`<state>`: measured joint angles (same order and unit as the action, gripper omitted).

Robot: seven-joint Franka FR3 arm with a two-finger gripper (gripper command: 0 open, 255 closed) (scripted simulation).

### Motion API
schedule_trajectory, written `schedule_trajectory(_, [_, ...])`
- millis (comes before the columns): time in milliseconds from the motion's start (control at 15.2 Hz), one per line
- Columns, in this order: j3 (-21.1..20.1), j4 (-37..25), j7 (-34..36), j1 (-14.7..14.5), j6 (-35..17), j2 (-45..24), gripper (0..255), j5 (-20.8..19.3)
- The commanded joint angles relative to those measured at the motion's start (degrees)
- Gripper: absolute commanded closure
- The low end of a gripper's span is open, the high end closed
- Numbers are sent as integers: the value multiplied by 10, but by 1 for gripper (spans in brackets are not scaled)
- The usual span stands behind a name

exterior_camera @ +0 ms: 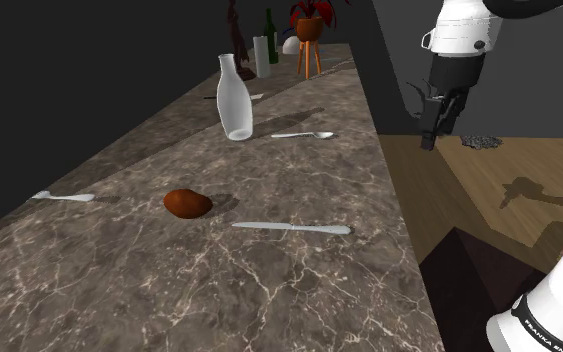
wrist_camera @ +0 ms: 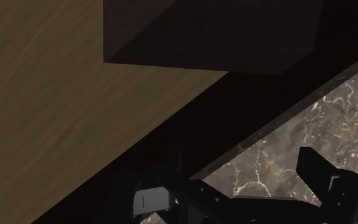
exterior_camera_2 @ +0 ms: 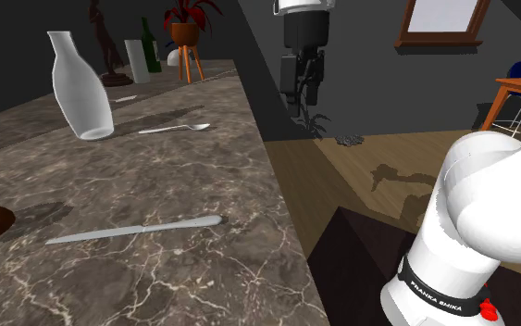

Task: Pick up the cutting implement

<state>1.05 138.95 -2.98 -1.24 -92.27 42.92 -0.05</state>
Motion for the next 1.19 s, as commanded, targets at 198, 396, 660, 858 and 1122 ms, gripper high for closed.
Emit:
schedule_trajectory(198, [-21, -25, -4, -25, -17, -53, 0, 16])
schedule_trajectory(396, [-41, -53, -9, -47, -31, -106, 0, 31])
schedule_trajectory(660, [-69, -96, -15, -75, -44, -176, 0, 46])
schedule_trajectory(858, [-90, -132, -19, -94, -50, -228, 0, 54])
schedule_trajectory(1122, [-118, -184, -23, -118, -54, -297, 0, 59])
